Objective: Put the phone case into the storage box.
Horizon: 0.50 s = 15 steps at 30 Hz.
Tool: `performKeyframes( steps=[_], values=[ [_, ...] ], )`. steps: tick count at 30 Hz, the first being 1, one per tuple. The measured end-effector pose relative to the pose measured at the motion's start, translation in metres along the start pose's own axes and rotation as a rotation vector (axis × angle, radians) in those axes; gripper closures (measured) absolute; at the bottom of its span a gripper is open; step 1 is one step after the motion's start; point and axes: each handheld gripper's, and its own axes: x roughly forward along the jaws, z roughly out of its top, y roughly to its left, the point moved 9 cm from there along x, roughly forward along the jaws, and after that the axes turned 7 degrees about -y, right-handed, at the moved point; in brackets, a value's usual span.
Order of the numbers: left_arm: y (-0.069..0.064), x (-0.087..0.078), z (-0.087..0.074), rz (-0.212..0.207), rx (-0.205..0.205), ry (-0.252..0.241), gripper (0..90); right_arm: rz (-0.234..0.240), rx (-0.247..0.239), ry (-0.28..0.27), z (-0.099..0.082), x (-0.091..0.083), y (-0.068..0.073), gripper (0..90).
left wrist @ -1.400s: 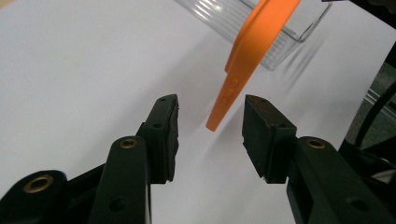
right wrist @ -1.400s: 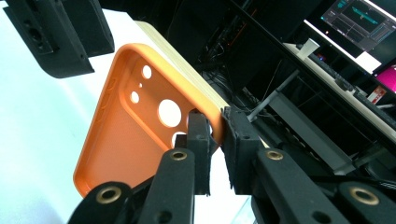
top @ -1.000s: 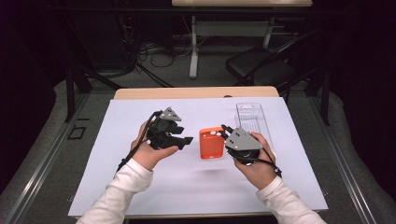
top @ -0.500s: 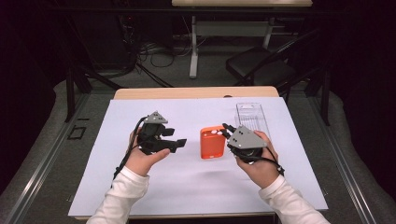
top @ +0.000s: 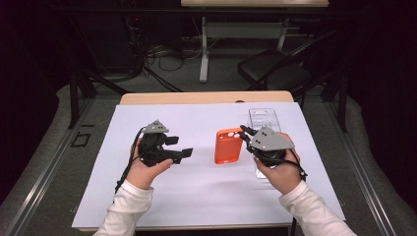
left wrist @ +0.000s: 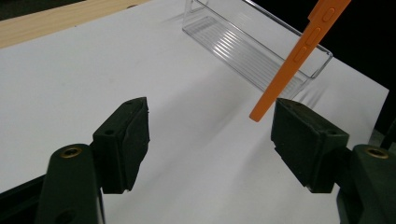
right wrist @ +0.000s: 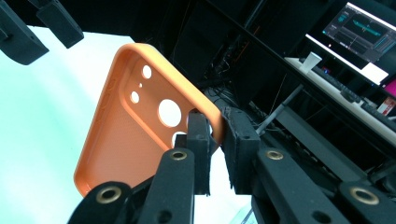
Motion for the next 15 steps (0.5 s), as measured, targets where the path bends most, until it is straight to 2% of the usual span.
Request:
performKeyframes(
  steps=[7,11,15],
  values=[
    [0.005,-0.001,-0.006,-0.007,-0.036,-0.001,22.2,0.009,-0.023,-0.016,0.005,0.001,-0.004,81.6],
    [0.008,-0.002,-0.009,-0.011,-0.038,-0.001,19.6,0.025,0.011,-0.025,0.009,0.003,-0.006,81.6],
    [0.007,-0.004,-0.008,-0.025,-0.041,-0.009,16.9,0.020,0.002,-0.036,0.012,0.005,-0.007,81.6]
  ],
)
